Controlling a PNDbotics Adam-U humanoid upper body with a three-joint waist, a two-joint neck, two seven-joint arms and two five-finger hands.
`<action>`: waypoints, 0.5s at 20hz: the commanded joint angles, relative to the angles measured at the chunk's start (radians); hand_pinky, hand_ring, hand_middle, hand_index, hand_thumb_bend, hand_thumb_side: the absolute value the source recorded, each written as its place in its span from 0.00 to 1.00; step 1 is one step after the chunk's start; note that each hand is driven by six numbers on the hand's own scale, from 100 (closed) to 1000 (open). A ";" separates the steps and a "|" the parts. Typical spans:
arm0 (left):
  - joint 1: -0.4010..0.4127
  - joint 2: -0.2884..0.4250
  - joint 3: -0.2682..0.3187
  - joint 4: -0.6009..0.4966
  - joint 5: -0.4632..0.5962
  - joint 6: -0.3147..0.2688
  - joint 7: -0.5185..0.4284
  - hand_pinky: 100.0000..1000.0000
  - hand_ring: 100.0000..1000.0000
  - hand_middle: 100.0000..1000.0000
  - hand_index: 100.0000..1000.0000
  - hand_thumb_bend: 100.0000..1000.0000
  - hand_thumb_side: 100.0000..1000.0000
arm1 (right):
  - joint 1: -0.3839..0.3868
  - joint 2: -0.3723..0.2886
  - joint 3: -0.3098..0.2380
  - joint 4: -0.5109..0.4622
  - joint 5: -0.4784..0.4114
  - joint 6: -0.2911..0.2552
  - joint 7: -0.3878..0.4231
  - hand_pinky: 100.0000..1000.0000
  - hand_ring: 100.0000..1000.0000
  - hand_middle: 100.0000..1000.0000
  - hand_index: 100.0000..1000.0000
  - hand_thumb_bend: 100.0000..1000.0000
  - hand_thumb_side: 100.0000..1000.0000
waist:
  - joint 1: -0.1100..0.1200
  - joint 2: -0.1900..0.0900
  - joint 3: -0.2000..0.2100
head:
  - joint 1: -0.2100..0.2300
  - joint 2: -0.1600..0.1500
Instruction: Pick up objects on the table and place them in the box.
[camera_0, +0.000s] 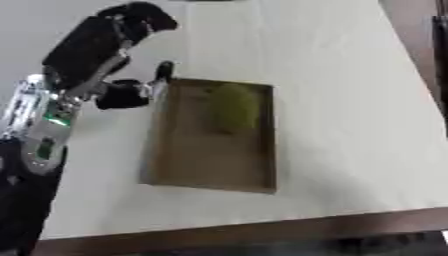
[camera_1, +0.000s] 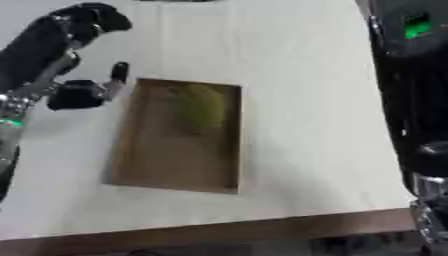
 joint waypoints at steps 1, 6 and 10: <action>0.021 0.098 0.102 -0.063 0.149 0.072 0.096 0.71 0.83 0.71 0.82 0.00 0.42 | -0.005 -0.029 -0.019 -0.049 0.004 -0.007 -0.022 0.75 0.46 0.62 0.71 0.00 0.49 | 0.000 -0.014 0.004 | -0.008 -0.027; 0.159 0.218 0.288 -0.153 0.353 0.189 0.277 0.70 0.82 0.68 0.80 0.00 0.52 | 0.013 -0.031 -0.029 -0.127 0.018 -0.017 -0.039 0.75 0.47 0.62 0.72 0.00 0.50 | -0.003 0.013 0.011 | -0.023 -0.070; 0.307 0.271 0.416 -0.238 0.487 0.238 0.432 0.68 0.81 0.66 0.79 0.00 0.53 | 0.023 -0.028 -0.035 -0.166 0.021 -0.032 -0.051 0.75 0.48 0.62 0.72 0.00 0.50 | -0.008 0.035 0.019 | -0.035 -0.105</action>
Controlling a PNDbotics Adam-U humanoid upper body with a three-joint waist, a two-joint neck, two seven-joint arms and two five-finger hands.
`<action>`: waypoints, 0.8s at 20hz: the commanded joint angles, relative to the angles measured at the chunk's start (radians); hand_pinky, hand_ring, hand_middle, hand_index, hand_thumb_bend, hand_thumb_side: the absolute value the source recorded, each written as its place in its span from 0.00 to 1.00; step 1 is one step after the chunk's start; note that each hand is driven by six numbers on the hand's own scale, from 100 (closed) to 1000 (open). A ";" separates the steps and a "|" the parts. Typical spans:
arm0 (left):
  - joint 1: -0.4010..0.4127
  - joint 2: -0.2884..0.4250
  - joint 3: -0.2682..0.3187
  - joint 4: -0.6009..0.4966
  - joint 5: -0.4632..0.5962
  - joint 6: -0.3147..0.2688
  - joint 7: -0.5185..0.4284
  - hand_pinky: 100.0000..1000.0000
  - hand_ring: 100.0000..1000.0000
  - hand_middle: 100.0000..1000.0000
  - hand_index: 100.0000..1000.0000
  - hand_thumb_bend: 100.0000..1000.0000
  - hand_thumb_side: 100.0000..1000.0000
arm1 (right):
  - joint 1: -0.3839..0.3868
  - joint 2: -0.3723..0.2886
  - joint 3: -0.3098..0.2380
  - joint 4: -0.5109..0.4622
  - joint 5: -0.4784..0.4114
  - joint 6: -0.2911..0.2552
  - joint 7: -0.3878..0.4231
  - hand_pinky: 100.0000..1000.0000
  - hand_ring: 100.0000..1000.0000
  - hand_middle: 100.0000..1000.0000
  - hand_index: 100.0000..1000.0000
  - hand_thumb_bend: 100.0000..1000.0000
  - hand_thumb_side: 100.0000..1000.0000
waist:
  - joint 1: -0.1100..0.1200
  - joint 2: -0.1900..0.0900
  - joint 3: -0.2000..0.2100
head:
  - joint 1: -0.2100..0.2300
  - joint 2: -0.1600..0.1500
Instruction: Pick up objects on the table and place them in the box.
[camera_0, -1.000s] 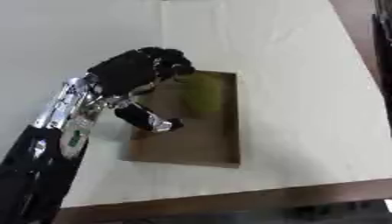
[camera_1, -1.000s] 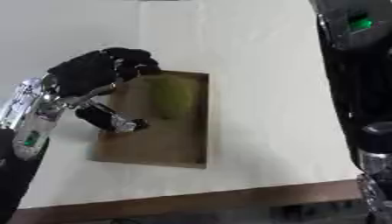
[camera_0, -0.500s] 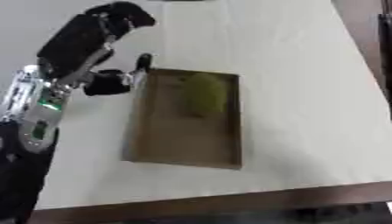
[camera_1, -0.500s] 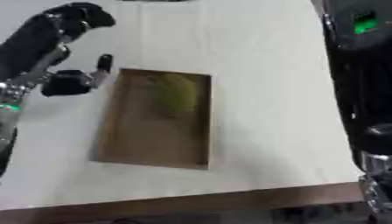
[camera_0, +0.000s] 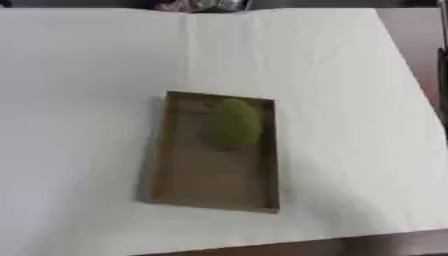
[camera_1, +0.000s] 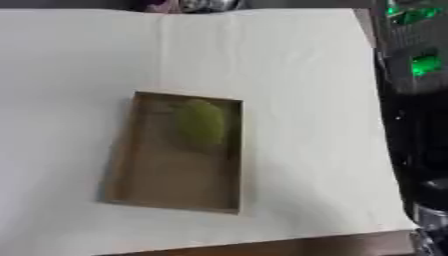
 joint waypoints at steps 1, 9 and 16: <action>0.075 0.063 0.111 -0.087 0.107 0.027 0.124 0.68 0.80 0.66 0.79 0.00 0.54 | -0.008 -0.023 -0.015 -0.036 0.009 -0.020 -0.015 0.75 0.48 0.62 0.72 0.00 0.50 | 0.000 -0.010 0.006 | -0.011 -0.038; 0.249 -0.015 0.295 -0.248 0.283 0.073 0.291 0.66 0.79 0.64 0.78 0.00 0.57 | 0.016 0.018 -0.041 -0.038 0.012 -0.078 -0.063 0.75 0.48 0.62 0.72 0.00 0.52 | -0.005 0.008 0.017 | -0.015 -0.067; 0.268 -0.060 0.350 -0.253 0.428 -0.045 0.258 0.68 0.80 0.65 0.78 0.00 0.58 | 0.022 0.068 -0.051 -0.038 0.019 -0.118 -0.088 0.75 0.49 0.62 0.72 0.00 0.53 | -0.007 0.013 0.025 | -0.005 -0.068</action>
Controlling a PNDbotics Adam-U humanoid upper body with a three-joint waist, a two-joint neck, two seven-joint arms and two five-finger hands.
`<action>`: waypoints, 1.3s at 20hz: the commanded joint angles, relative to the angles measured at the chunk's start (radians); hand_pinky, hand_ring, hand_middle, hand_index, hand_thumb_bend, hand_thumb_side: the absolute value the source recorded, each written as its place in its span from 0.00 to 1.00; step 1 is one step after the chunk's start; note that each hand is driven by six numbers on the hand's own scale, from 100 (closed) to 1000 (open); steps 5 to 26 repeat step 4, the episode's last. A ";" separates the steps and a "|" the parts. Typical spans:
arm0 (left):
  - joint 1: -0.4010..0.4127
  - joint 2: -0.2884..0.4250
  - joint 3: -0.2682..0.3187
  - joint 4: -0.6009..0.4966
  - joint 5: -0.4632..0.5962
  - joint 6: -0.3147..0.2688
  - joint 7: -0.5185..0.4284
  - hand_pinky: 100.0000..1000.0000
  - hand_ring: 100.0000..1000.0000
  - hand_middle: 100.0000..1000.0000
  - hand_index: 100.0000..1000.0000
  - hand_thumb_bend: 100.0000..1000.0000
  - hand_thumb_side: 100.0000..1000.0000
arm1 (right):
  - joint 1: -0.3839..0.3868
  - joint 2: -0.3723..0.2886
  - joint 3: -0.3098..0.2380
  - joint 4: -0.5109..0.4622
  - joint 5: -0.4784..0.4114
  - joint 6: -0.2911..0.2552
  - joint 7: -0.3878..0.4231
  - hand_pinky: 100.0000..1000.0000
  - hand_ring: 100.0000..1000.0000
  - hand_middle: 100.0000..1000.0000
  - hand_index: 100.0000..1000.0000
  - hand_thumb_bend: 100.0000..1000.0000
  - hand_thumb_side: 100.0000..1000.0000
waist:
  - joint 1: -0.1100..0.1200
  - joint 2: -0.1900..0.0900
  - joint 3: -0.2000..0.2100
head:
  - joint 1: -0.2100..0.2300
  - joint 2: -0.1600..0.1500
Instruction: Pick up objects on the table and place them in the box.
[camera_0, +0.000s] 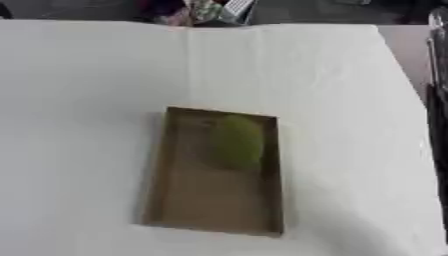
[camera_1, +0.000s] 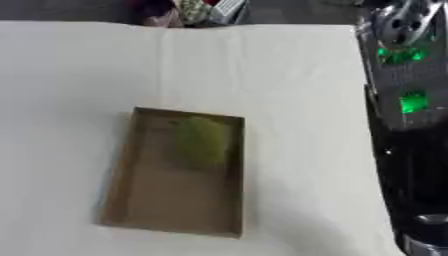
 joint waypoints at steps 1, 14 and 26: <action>-0.001 0.010 0.026 -0.020 0.045 -0.053 -0.025 0.68 0.80 0.65 0.77 0.00 0.59 | -0.011 0.006 -0.011 -0.018 0.009 -0.017 -0.004 0.75 0.49 0.62 0.72 0.00 0.53 | 0.004 -0.017 0.002 | 0.007 -0.012; -0.002 0.002 0.027 -0.020 0.067 -0.086 -0.060 0.69 0.80 0.64 0.77 0.00 0.59 | -0.010 0.022 -0.009 -0.018 0.009 -0.026 0.000 0.75 0.49 0.62 0.72 0.00 0.53 | 0.003 -0.016 0.006 | 0.013 -0.009; -0.002 0.002 0.027 -0.020 0.067 -0.086 -0.060 0.69 0.80 0.64 0.77 0.00 0.59 | -0.010 0.022 -0.009 -0.018 0.009 -0.026 0.000 0.75 0.49 0.62 0.72 0.00 0.53 | 0.003 -0.016 0.006 | 0.013 -0.009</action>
